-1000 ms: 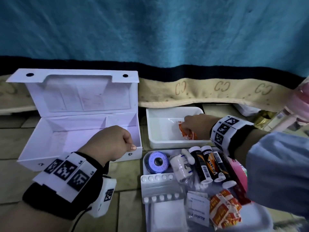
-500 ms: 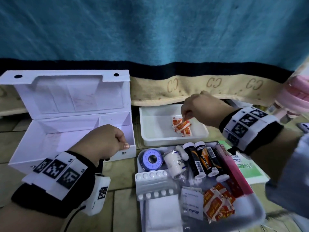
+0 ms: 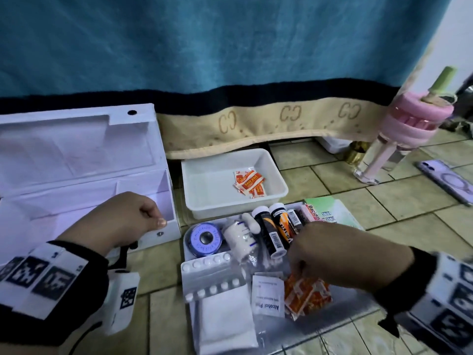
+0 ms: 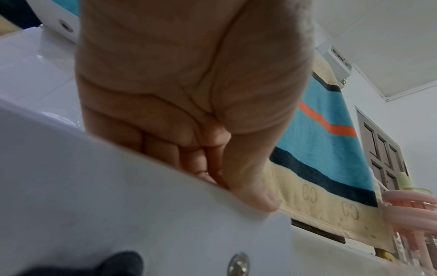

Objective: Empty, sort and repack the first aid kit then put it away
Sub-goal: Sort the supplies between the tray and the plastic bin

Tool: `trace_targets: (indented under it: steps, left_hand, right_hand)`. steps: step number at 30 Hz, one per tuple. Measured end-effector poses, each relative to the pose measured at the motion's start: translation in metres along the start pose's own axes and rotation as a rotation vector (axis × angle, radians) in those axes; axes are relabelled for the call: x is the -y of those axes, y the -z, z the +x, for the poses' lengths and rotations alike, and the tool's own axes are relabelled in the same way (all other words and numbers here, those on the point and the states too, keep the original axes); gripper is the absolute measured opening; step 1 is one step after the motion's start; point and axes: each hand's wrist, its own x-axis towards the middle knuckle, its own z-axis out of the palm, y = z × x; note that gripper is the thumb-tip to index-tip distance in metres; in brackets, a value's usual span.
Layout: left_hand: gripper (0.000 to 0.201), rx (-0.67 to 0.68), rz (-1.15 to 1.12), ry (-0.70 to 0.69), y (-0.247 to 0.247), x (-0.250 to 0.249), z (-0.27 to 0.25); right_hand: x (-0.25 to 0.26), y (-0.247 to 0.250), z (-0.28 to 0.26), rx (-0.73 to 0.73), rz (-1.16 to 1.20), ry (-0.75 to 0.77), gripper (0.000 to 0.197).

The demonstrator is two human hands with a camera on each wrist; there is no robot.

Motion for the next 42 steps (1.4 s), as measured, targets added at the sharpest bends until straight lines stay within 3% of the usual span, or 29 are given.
trace_targets:
  steps: [4,7,12,13,16,19,26,32,37,42]
  left_hand:
    - [0.016,-0.004,0.007,-0.005,-0.001,0.000,0.000]
    - [0.016,-0.007,0.010,0.005,-0.002,0.000,0.001]
    - [0.014,0.015,0.022,0.004,0.000,-0.001,0.002]
    - [0.013,0.019,0.021,0.006,0.000,0.000,0.002]
    - [0.012,0.035,-0.005,0.014,0.001,0.000,0.002]
    - [0.011,0.045,-0.020,0.011,0.001,0.000,0.002]
    - [0.014,0.043,-0.073,0.031,0.000,0.005,0.003]
    - [0.012,0.047,-0.064,0.030,-0.001,0.005,0.004]
    - [0.015,0.058,-0.043,0.032,0.000,0.005,0.006]
    - [0.012,0.053,-0.026,0.018,0.001,0.006,0.007]
  right_hand:
    - [0.006,-0.009,0.004,-0.061,-0.073,-0.020,0.019]
    - [0.004,0.011,0.005,-0.103,-0.035,-0.062,0.010]
    - [-0.022,0.061,0.036,-0.354,-0.016,-0.184,0.012]
    - [-0.030,0.066,0.050,-0.375,-0.032,-0.192,0.021]
    - [-0.047,0.067,0.095,-0.252,-0.134,-0.224,0.045]
    - [-0.047,0.059,0.129,-0.087,-0.363,-0.161,0.047]
    - [-0.038,0.053,0.159,0.014,-0.461,-0.152,0.039]
    - [-0.033,0.062,0.157,0.035,-0.496,-0.191,0.018]
    - [-0.038,0.063,0.144,-0.069,-0.407,-0.156,0.027]
    - [-0.037,0.082,0.107,-0.349,-0.286,-0.098,0.038]
